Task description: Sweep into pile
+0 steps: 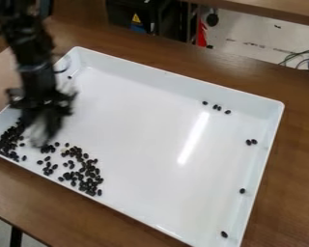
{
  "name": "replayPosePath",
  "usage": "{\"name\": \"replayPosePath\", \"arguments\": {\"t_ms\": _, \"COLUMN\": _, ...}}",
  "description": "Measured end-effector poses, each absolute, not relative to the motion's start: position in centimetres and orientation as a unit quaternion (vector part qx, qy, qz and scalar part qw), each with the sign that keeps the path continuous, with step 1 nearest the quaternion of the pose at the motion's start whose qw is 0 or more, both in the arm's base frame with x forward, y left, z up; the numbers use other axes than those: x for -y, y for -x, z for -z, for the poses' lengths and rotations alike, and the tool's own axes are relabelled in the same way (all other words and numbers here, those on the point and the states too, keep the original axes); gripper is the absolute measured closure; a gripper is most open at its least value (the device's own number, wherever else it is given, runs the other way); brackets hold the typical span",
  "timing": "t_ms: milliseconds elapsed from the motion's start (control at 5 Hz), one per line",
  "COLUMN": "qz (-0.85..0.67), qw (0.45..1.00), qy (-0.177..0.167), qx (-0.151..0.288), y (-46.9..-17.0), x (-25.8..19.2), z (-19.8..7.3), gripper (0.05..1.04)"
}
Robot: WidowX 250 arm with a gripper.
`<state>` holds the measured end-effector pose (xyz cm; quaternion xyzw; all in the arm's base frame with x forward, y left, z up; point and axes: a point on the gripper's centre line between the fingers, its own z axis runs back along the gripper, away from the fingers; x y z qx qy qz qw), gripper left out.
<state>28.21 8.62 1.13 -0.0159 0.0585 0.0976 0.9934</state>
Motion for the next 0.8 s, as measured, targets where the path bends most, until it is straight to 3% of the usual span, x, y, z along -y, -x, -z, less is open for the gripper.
{"name": "replayPosePath", "arguments": {"t_ms": 200, "qz": -0.054, "qw": 0.997, "qy": 0.027, "qx": -0.048, "y": -29.2, "x": -3.9, "z": -2.6, "gripper": 0.721}}
{"name": "replayPosePath", "arguments": {"t_ms": 400, "qz": -0.056, "qw": 0.996, "qy": 0.025, "qx": -0.065, "y": -28.9, "x": 0.5, "z": -2.4, "gripper": 0.721}}
{"name": "replayPosePath", "arguments": {"t_ms": 600, "qz": -0.031, "qw": 0.995, "qy": 0.053, "qx": -0.081, "y": -27.2, "x": 5.6, "z": -2.2, "gripper": 0.721}}
{"name": "replayPosePath", "arguments": {"t_ms": 800, "qz": 0.000, "qw": 0.995, "qy": 0.058, "qx": -0.076, "y": -24.8, "x": 10.0, "z": -2.1, "gripper": 0.721}}
